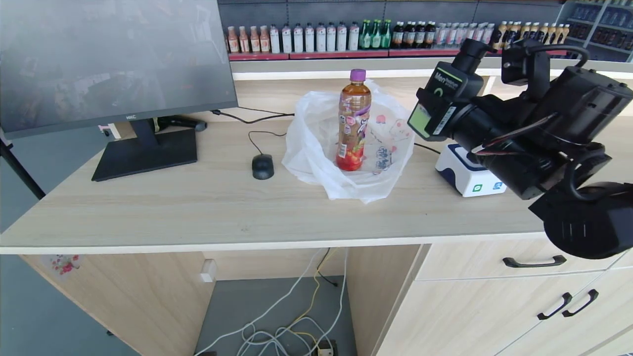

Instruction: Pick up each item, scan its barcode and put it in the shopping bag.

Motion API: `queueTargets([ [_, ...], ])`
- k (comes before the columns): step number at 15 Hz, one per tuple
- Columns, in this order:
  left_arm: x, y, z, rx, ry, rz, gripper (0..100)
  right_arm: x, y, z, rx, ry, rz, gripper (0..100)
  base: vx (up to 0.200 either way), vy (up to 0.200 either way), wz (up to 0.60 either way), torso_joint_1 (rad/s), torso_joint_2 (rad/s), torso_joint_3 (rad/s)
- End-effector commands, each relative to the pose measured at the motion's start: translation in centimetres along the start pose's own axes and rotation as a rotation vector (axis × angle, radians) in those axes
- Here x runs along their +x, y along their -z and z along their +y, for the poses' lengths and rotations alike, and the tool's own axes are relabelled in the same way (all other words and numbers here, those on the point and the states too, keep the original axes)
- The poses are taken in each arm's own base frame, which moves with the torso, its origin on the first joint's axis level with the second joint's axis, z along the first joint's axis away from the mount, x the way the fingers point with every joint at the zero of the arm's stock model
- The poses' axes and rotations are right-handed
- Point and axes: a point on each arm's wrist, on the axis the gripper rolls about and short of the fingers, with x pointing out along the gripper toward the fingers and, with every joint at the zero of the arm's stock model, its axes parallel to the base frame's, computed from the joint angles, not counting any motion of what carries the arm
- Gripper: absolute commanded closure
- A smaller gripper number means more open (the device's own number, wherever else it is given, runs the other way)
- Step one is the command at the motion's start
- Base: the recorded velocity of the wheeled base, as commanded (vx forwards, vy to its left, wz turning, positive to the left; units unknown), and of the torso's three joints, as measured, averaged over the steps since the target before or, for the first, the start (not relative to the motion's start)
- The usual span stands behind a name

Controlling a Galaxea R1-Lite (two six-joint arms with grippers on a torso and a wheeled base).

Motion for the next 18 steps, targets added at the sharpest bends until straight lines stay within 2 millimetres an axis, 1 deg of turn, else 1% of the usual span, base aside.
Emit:
queueTargets([
  [1,0.0,0.0,0.0,0.000,0.001,0.000,0,2.1,2.9,-1.2,-0.024,0.014,0.046,100,0.000,0.000,0.00,0.000,0.00,0.000],
  [3,0.0,0.0,0.0,0.000,0.001,0.000,0,3.3,3.3,-1.9,-0.029,0.025,0.032,100,0.000,0.000,0.00,0.000,0.00,0.000],
  [4,0.0,0.0,0.0,0.000,-0.001,0.000,0,4.3,3.6,-2.2,-0.028,-0.003,0.019,100,0.000,0.000,0.00,0.000,0.00,0.000],
  [5,0.0,0.0,0.0,0.000,0.001,0.000,0,4.7,4.1,-2.4,-0.028,-0.008,0.021,100,0.000,0.000,0.00,0.000,0.00,0.000],
  [6,0.0,0.0,0.0,0.000,0.001,0.000,0,5.1,4.0,-2.6,-0.029,-0.019,0.011,100,0.000,0.000,0.00,0.000,0.00,0.000],
  [9,0.0,0.0,0.0,0.000,-0.001,0.000,0,5.6,4.6,-2.6,-0.033,-0.037,0.017,100,0.000,0.000,0.00,0.000,0.00,0.000],
  [10,0.0,0.0,0.0,0.000,-0.001,0.000,0,5.8,5.5,-2.8,-0.032,-0.035,0.032,100,0.000,0.000,0.00,0.000,0.00,0.000],
  [12,0.0,0.0,0.0,0.000,0.001,0.000,0,6.1,6.3,-3.1,-0.036,-0.036,0.037,100,0.000,0.000,0.00,0.000,0.00,0.000],
  [15,0.0,0.0,0.0,0.000,0.001,0.000,0,6.4,7.1,-3.2,-0.036,-0.040,0.045,100,0.000,0.000,0.00,0.000,0.00,0.000],
  [18,0.0,0.0,0.0,0.000,0.001,0.000,0,7.3,6.9,-3.1,-0.038,-0.042,0.022,100,0.000,0.000,0.00,0.000,0.00,0.000],
])
